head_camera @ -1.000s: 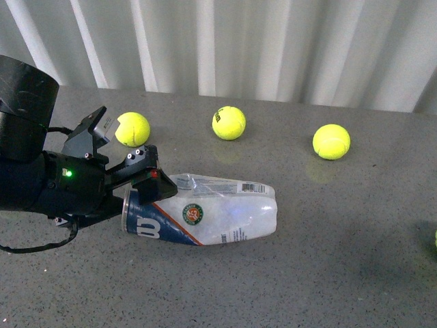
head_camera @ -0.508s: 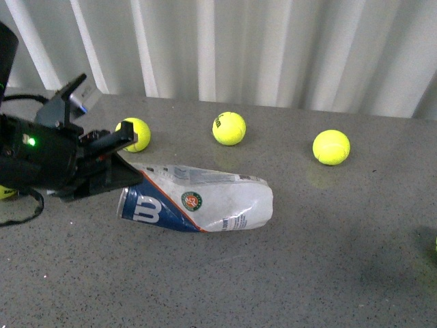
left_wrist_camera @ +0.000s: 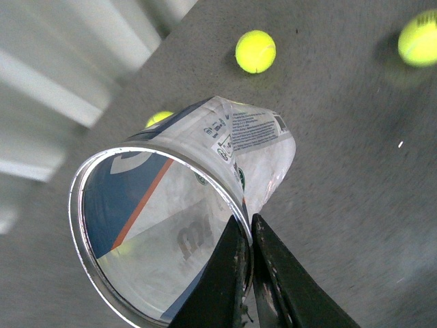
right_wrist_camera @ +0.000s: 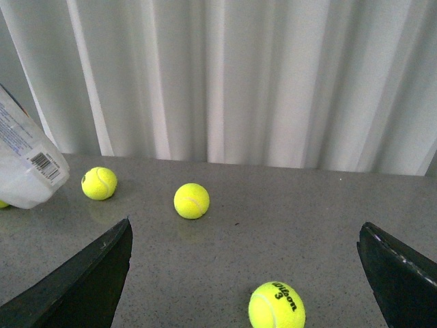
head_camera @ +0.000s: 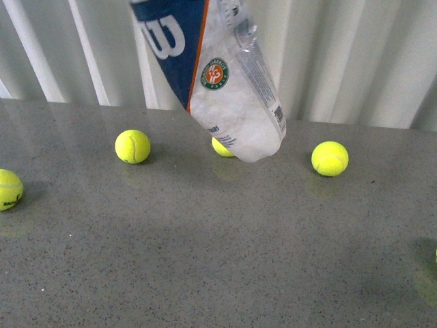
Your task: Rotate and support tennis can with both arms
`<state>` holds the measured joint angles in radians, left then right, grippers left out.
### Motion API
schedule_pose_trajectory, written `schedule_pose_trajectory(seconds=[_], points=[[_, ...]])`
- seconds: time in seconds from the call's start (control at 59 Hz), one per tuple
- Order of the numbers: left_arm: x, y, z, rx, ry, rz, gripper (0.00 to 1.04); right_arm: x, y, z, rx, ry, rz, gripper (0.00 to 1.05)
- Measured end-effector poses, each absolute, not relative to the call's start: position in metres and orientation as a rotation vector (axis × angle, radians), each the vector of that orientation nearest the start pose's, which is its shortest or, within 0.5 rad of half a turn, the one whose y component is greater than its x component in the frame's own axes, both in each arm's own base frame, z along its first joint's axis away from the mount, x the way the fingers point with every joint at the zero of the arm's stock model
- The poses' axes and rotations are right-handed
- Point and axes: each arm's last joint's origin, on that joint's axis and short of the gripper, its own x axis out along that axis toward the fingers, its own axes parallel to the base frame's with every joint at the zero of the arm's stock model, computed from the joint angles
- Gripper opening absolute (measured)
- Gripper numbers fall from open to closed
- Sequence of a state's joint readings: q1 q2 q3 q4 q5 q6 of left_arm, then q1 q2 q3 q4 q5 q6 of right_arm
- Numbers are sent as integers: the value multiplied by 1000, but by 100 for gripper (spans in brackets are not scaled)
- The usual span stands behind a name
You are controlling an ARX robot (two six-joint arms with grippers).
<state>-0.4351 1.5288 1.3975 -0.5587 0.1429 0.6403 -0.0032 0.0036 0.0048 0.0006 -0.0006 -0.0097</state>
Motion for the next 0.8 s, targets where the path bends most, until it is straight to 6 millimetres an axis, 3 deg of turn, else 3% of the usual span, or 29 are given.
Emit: schedule_pose_trajectory(seconds=[0.186,0.339,0.542,0.797], points=[[282,-167,346,1156,430,-911,4,98,0,165,-10,-2,-2,97],[278,-179,340,1288,396,-982,4,98,0,165,-10,-2,-2,97],[280,-190,301,1353,410,-1012,4,98,0,165,-10,-2,-2,97],[291,-189,253,1359,512,-1054,4,98,0,165,-10,-2,-2,97]])
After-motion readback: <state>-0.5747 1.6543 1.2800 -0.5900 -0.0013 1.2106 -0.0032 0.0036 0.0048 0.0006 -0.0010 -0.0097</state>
